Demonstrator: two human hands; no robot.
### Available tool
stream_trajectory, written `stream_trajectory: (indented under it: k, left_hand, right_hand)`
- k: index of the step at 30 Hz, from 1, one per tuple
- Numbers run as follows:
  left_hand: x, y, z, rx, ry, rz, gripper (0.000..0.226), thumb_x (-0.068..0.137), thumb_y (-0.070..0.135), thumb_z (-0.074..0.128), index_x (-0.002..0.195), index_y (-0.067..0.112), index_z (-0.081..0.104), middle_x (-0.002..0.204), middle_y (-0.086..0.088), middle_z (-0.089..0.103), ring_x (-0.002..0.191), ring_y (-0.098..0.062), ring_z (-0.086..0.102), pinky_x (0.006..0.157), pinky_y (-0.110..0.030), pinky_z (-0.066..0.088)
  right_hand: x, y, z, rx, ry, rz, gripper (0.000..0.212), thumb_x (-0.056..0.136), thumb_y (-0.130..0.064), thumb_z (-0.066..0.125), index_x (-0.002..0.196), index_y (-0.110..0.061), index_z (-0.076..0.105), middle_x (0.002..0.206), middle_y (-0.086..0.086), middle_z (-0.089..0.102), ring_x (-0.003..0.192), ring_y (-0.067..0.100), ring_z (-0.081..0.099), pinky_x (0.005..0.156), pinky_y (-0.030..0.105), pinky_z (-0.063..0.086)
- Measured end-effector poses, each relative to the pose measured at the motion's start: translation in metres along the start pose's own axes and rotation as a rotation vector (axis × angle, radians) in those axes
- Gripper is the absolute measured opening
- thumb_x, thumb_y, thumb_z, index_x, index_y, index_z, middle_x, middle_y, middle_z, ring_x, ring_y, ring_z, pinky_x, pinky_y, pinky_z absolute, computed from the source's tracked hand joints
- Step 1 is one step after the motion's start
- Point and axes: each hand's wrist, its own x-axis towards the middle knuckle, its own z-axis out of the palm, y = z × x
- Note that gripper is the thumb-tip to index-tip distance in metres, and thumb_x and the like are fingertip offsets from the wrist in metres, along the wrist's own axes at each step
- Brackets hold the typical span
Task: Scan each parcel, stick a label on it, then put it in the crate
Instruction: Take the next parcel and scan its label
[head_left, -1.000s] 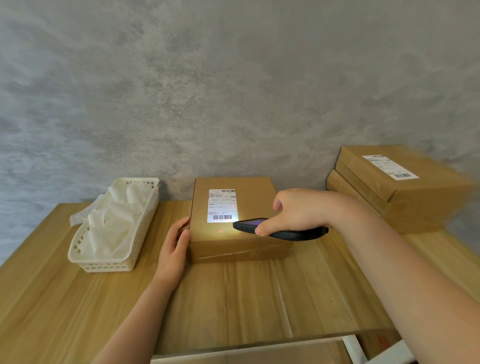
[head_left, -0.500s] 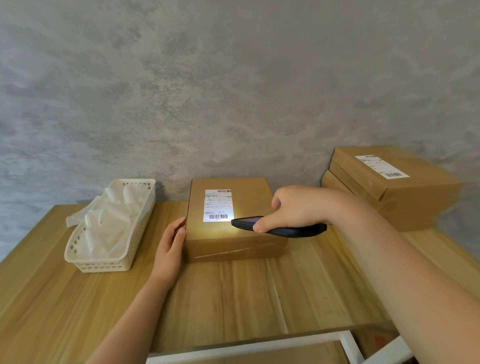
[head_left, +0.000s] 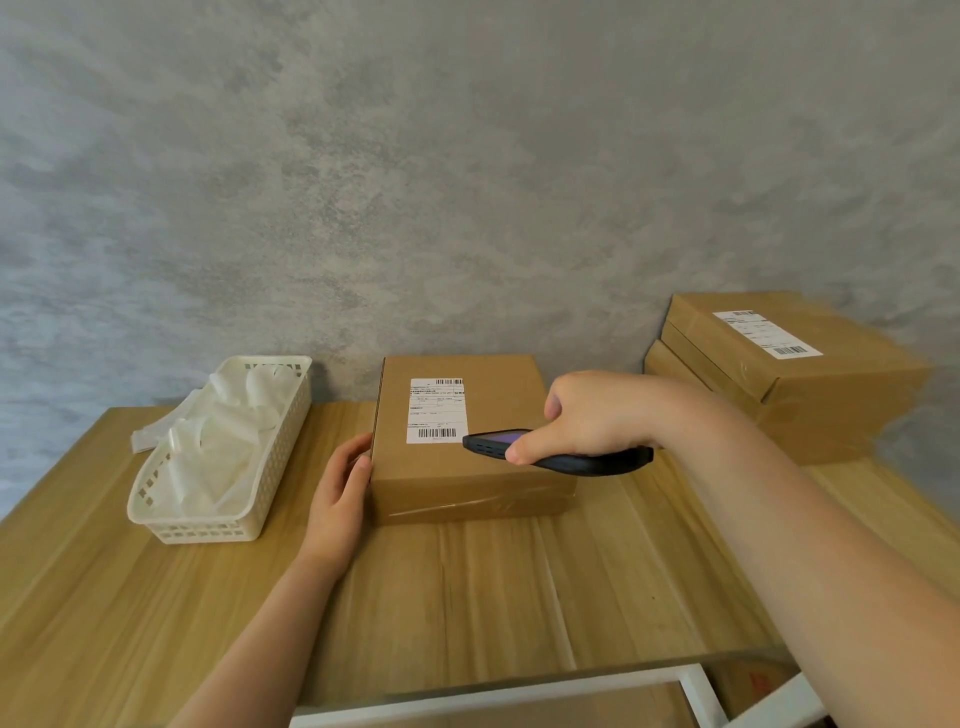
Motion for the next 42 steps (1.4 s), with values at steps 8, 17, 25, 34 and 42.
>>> stream_trajectory:
  k: [8, 17, 25, 34, 42]
  left_hand:
    - [0.000, 0.000, 0.000, 0.009, 0.002, -0.012, 0.040, 0.094, 0.041, 0.044, 0.130, 0.031, 0.058, 0.125, 0.019, 0.063, 0.119, 0.002, 0.055, 0.097, -0.023, 0.041]
    - [-0.001, 0.002, 0.000, -0.002, 0.008, 0.004, 0.040, 0.096, 0.037, 0.045, 0.132, 0.026, 0.058, 0.125, 0.017, 0.064, 0.118, 0.002, 0.056, 0.097, -0.022, 0.041]
    - [-0.001, 0.001, 0.000, -0.014, 0.008, -0.011, 0.039, 0.094, 0.038, 0.046, 0.130, 0.028, 0.059, 0.125, 0.016, 0.064, 0.119, -0.002, 0.057, 0.101, -0.029, 0.043]
    - [-0.001, 0.002, 0.001, 0.016, 0.012, -0.002, 0.038, 0.097, 0.032, 0.045, 0.131, 0.024, 0.058, 0.124, 0.016, 0.064, 0.119, 0.000, 0.056, 0.099, -0.025, 0.042]
    - [-0.002, 0.005, 0.001, 0.037, 0.017, -0.020, 0.031, 0.105, 0.018, 0.044, 0.133, 0.023, 0.057, 0.124, 0.016, 0.064, 0.118, 0.003, 0.056, 0.094, -0.014, 0.041]
  right_hand:
    - [0.001, 0.001, 0.000, -0.013, -0.008, -0.001, 0.061, 0.072, -0.074, 0.064, 0.065, -0.018, 0.042, 0.061, -0.003, 0.039, 0.054, 0.015, 0.040, 0.052, 0.030, 0.027]
    - [0.003, 0.009, 0.002, 0.033, 0.013, 0.011, 0.062, 0.072, -0.075, 0.063, 0.085, -0.015, 0.059, 0.078, -0.001, 0.056, 0.070, 0.018, 0.056, 0.060, 0.030, 0.036]
    - [0.022, 0.076, 0.044, 0.165, 0.305, 0.261, 0.079, 0.077, -0.071, 0.062, 0.124, -0.009, 0.053, 0.116, 0.007, 0.064, 0.100, 0.024, 0.063, 0.085, 0.039, 0.054]
    - [0.072, 0.133, 0.138, 0.210, 0.497, 0.453, 0.071, 0.076, -0.061, 0.068, 0.120, -0.010, 0.046, 0.099, 0.005, 0.057, 0.078, 0.024, 0.058, 0.054, 0.031, 0.042]
    - [0.083, 0.140, 0.174, 0.187, 0.506, 0.457, 0.071, 0.077, -0.058, 0.070, 0.120, -0.006, 0.047, 0.109, 0.010, 0.057, 0.084, 0.025, 0.056, 0.060, 0.033, 0.044]
